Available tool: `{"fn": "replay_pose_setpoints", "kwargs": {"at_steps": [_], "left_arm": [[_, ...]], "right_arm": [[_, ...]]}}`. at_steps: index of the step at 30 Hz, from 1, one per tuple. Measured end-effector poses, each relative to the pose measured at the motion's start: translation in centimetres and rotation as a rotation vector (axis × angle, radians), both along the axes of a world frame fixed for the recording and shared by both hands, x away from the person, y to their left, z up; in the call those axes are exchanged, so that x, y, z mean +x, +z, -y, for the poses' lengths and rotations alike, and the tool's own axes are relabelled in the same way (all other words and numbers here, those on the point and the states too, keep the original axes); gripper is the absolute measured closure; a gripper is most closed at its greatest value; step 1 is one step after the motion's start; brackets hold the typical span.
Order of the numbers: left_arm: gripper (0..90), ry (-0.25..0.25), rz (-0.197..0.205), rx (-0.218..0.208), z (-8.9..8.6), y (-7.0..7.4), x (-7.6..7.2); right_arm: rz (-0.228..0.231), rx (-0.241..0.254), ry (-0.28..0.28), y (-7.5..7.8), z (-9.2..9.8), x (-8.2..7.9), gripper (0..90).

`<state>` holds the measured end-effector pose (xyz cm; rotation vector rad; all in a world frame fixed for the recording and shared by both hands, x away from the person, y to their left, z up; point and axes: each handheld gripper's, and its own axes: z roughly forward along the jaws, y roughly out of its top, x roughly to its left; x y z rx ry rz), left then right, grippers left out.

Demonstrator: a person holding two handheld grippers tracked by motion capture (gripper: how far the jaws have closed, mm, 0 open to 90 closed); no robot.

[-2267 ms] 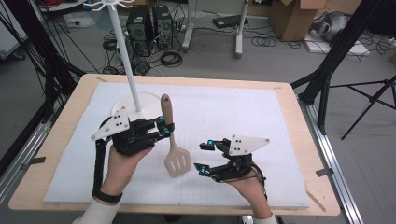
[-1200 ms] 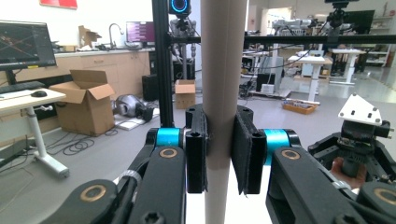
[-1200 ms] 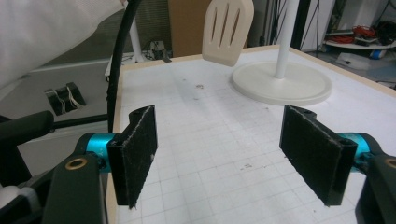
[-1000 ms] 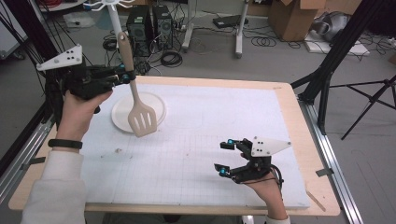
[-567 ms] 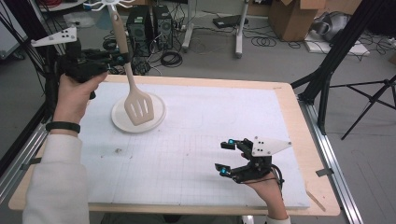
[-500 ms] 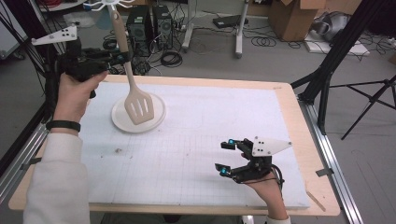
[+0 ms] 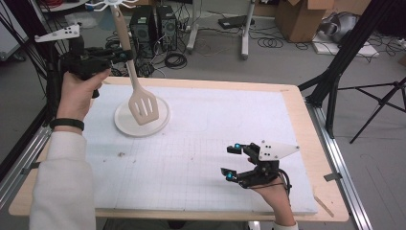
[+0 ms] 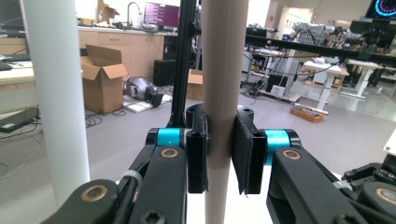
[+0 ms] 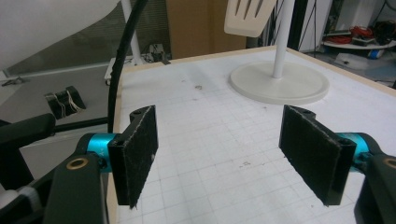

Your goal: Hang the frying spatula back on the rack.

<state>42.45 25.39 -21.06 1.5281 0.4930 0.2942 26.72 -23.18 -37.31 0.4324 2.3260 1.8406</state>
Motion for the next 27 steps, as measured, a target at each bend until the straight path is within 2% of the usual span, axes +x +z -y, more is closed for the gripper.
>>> {"fn": "replay_pose_setpoints", "kwargs": {"at_steps": [1,4,7,16,18,19,23,27], "left_arm": [[76.6,0.001,-0.005,0.004,0.0,0.0,0.1],[76.6,0.002,-0.008,0.008,0.1,0.2,0.3],[76.6,0.002,-0.007,-0.006,0.1,0.2,0.5],[76.5,0.007,-0.025,-0.025,-0.4,-0.5,1.6],[76.5,0.009,-0.032,-0.022,-0.6,-0.7,1.8],[76.4,0.011,-0.033,-0.018,-0.6,-0.8,1.9],[76.0,0.018,-0.015,-0.012,-0.6,-0.9,1.9],[71.3,0.054,-0.012,-0.036,-0.8,-1.3,1.8]], "right_arm": [[0.012,-0.003,-0.004,0.0,0.0,0.1,27.0],[0.006,-0.003,-0.003,-0.1,0.0,0.1,27.0],[-0.001,-0.003,0.002,-0.1,-0.1,0.0,27.0],[0.005,-0.006,0.002,-0.2,-0.1,0.0,27.2],[-0.006,-0.007,0.006,-0.2,-0.1,0.0,27.2],[0.003,-0.006,0.003,-0.2,-0.1,0.0,27.3],[0.012,0.000,0.000,-0.2,0.0,-0.1,28.1],[0.012,-0.006,0.003,-0.2,0.0,-0.2,28.1]]}}
